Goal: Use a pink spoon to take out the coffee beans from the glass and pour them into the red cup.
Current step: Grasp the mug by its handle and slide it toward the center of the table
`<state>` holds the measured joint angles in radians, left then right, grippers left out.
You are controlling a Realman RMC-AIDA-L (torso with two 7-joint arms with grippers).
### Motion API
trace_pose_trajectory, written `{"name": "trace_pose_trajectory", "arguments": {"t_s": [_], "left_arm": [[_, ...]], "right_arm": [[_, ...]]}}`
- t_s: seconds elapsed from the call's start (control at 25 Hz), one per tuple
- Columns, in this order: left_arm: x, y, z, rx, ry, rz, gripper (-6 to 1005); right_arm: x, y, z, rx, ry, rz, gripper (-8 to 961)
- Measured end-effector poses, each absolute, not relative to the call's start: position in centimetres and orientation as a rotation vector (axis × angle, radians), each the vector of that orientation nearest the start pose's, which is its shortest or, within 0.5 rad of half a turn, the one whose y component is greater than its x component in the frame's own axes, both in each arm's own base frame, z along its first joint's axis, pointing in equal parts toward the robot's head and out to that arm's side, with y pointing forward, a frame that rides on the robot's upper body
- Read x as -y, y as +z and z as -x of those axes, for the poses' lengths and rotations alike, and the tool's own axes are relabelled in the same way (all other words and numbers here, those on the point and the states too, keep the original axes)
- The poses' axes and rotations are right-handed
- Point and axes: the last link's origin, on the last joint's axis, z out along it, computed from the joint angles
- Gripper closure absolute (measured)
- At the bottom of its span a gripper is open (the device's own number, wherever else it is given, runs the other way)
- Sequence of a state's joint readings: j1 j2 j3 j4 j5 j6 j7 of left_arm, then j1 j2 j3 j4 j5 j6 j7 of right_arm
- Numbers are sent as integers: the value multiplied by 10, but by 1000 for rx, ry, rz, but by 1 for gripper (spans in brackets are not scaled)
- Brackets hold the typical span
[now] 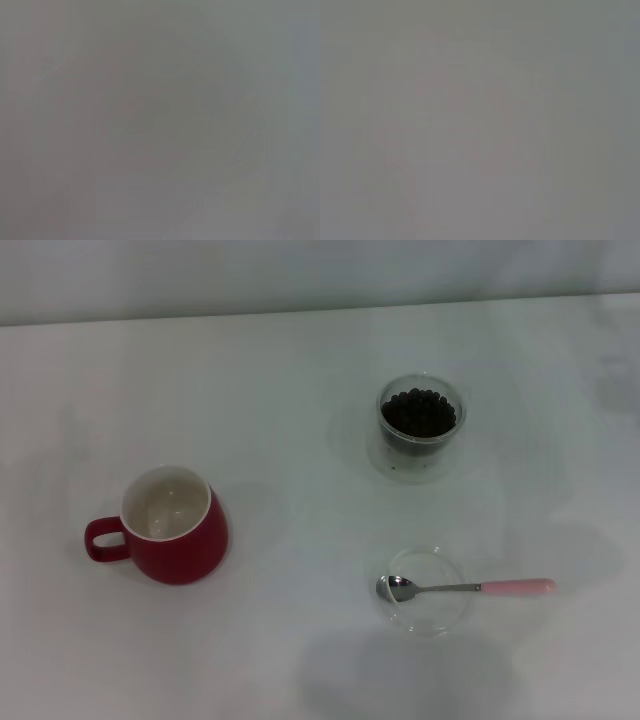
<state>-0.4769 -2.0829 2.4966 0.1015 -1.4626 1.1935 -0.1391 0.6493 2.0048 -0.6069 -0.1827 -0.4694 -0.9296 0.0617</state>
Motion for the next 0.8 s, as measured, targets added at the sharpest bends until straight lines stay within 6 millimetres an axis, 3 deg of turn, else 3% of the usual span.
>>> {"name": "trace_pose_trajectory", "arguments": {"t_s": [0.32, 0.64, 0.68, 0.76, 0.8], "left_arm": [[-325, 22, 354, 617, -707, 1296, 112], [-258, 18, 368, 584, -781, 1302, 111], [-258, 18, 368, 584, -781, 1302, 112], [-230, 16, 374, 597, -798, 1324, 112], [-230, 16, 374, 597, -798, 1324, 112]], "right_arm": [[-403, 87, -347, -503, 525, 1343, 80], [-394, 85, -356, -577, 594, 1362, 81], [-394, 86, -356, -582, 599, 1358, 81], [-394, 87, -356, -583, 604, 1353, 81], [-394, 88, -356, -583, 605, 1352, 81]]}}
